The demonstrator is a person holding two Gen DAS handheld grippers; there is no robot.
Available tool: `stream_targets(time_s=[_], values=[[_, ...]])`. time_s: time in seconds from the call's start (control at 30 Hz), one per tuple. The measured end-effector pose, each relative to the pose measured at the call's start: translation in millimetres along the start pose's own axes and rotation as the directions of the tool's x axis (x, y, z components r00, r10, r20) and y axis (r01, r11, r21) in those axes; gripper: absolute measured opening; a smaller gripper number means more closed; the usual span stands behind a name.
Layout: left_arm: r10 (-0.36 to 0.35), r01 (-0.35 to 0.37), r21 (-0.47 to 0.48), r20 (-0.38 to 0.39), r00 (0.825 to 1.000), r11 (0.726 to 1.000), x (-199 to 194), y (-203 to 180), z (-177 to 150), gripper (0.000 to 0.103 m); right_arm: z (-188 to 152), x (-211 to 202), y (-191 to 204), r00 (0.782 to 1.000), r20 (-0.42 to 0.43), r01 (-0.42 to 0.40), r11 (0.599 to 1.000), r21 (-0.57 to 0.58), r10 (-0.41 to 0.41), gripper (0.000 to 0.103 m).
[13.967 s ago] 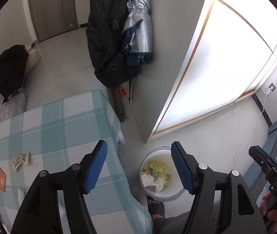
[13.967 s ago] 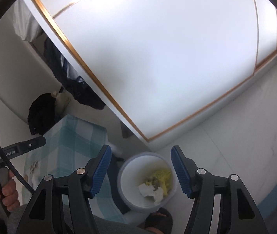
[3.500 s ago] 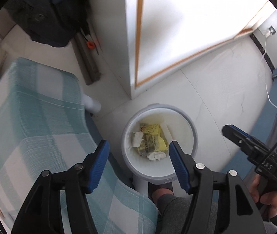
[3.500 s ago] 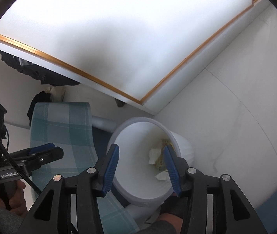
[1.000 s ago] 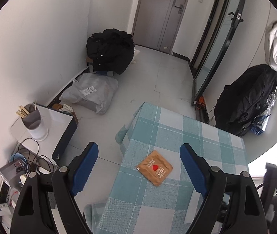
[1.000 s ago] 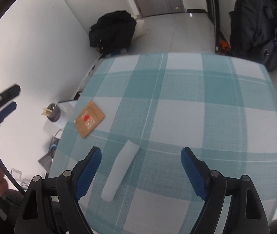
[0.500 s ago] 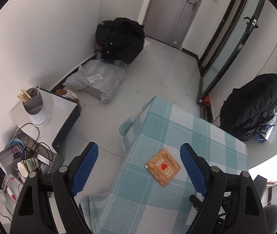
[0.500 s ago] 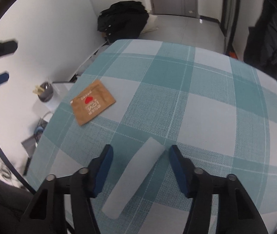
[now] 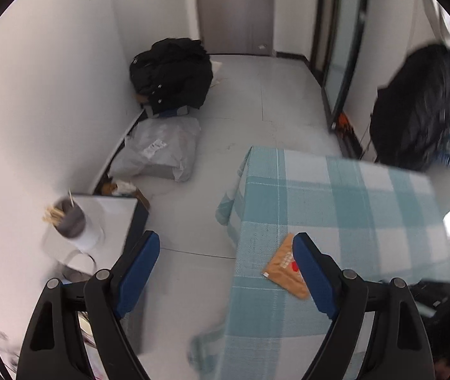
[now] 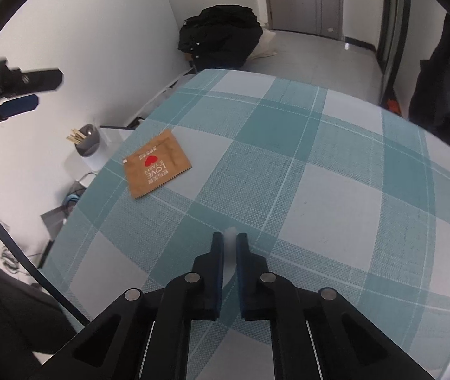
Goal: Collect trash
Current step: 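Close the right gripper on the white paper strip while the left gripper lowers onto the brown packet, then close the left gripper on the brown packet and lift it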
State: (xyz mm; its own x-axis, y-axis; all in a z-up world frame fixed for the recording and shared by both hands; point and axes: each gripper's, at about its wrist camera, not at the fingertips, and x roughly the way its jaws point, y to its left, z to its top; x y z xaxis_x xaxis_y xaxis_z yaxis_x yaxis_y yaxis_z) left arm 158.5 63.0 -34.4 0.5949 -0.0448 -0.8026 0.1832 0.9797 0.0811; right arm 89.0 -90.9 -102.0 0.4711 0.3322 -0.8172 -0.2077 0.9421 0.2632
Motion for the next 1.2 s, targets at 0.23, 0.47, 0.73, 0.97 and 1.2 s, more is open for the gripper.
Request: stream_targets(time_s=[0.23,0.47,0.73,0.97,1.2], values=[[-0.175,0.202,0.149,-0.173,0.969,0.968,51,-26,-1,0.084,-1,-2,-5,0.999,0.010,-0.050,0.999,0.013,0.050,0.005],[-0.184,0.238,0.182,-0.271,0.945,0.954,88,-40,-12,0.084,-6,-6,-18,0.996,0.014,-0.092,0.994,0.057,0.092,0.005],[-0.160,0.249,0.284,-0.304,0.939,0.926,97,-54,-16,0.086,-11,-13,-23,0.995,0.027,-0.101,0.994,0.047,0.100,0.005],[-0.201,0.285,0.295,-0.283,0.938,0.912,91,-55,-17,0.064,-13,-16,-32,0.995,0.037,-0.098,0.993,0.059,0.096,0.005],[-0.209,0.289,0.288,-0.280,0.937,0.913,91,-59,-20,0.049,-15,-21,-37,0.994,0.048,-0.097,0.993,0.070,0.094,0.005]])
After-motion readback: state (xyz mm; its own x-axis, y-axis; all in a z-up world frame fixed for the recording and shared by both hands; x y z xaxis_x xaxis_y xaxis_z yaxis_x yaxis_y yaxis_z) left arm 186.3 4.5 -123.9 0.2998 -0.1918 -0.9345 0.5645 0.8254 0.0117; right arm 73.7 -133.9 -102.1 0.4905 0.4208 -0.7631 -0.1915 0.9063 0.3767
